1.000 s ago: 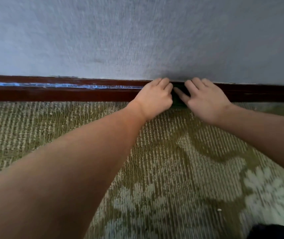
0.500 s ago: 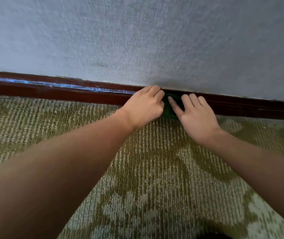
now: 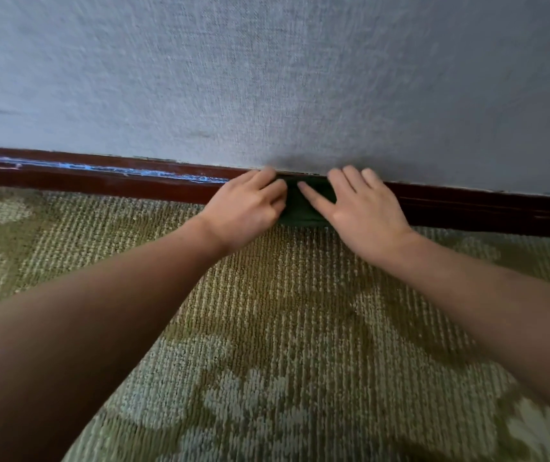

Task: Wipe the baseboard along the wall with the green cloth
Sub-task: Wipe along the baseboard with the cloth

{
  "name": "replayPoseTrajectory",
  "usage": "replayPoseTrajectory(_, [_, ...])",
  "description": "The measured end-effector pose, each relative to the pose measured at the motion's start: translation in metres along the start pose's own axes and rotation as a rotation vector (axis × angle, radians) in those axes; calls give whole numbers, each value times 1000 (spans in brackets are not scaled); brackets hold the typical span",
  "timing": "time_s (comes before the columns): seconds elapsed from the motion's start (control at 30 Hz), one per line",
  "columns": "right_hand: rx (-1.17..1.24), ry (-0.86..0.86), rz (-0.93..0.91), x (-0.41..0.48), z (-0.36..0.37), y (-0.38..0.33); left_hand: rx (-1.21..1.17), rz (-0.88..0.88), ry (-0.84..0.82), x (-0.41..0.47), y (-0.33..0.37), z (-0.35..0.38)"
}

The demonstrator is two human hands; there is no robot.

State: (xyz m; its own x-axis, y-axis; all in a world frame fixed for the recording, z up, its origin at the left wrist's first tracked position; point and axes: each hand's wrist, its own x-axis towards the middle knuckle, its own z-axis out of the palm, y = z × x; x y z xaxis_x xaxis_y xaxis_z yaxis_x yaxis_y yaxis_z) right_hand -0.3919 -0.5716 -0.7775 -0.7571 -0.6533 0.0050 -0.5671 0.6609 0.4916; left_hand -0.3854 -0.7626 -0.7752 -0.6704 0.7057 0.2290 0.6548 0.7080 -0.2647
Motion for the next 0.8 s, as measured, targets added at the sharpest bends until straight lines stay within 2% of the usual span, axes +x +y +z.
replayPoseTrajectory(0.17, [38, -53, -8, 1, 4, -4, -110, -69, 24, 7, 1, 6])
replayPoseTrajectory(0.43, [160, -108, 40, 6, -5, -10, -122, -42, -11, 9, 2, -6])
replayPoseTrajectory(0.63, [172, -84, 16, 5, -14, -13, -100, 11, -47, -3, 1, -12])
replayPoseTrajectory(0.8, [170, -93, 51, -3, -15, -11, -67, 27, 42, -10, -1, -11])
